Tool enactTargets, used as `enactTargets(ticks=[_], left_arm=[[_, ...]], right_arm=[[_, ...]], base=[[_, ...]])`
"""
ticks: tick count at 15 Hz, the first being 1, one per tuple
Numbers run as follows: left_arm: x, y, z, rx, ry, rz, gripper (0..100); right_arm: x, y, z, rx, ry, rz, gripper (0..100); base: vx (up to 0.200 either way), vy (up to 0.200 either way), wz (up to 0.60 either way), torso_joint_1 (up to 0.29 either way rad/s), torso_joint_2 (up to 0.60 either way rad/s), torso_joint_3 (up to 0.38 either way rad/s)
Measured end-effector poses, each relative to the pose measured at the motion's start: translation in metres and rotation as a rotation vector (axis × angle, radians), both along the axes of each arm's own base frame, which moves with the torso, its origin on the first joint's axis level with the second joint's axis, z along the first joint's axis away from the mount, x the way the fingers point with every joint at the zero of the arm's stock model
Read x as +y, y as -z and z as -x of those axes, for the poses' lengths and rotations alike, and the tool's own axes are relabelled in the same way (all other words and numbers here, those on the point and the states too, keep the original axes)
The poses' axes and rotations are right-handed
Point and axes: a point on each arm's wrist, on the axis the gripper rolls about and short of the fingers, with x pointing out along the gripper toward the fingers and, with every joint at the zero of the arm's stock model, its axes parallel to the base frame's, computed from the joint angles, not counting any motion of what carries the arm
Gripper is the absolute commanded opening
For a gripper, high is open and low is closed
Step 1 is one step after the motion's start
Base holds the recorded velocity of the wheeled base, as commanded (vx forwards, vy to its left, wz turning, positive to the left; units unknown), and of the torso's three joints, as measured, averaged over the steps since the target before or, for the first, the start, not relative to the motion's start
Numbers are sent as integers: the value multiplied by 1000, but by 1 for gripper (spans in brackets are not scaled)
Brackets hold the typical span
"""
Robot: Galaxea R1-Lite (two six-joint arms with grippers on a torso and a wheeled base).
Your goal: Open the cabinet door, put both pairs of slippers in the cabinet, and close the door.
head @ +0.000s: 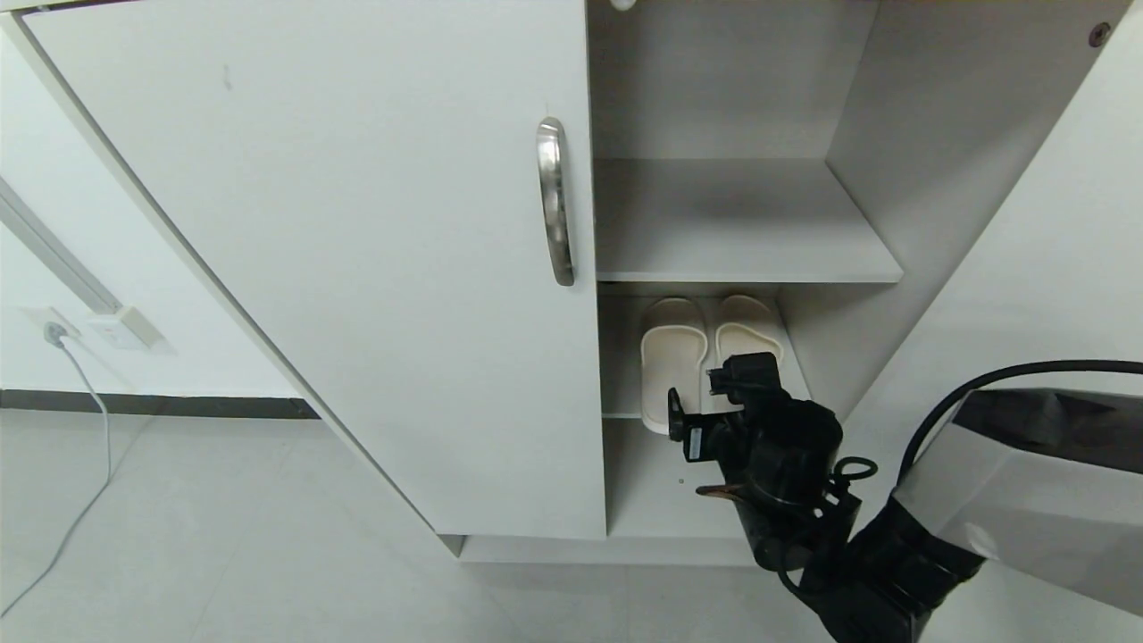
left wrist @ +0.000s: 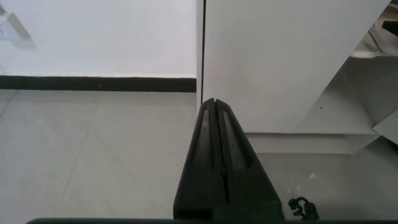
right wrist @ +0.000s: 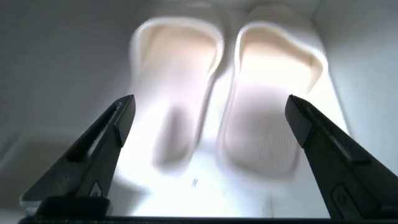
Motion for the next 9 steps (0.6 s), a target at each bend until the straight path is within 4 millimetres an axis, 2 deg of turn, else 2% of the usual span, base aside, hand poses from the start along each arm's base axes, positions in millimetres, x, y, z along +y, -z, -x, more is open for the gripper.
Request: enactTargets(ticks=[2, 9], left_arm=[[0, 0, 0, 0, 0, 0, 0], [0, 0, 0, 0, 0, 1, 0]], right_arm=[[1, 1, 17, 1, -31, 2, 100], [4, -1, 26, 0, -55, 7, 100]], base=[[0, 0, 0, 0, 0, 0], [-200, 0, 0, 2, 4, 3]])
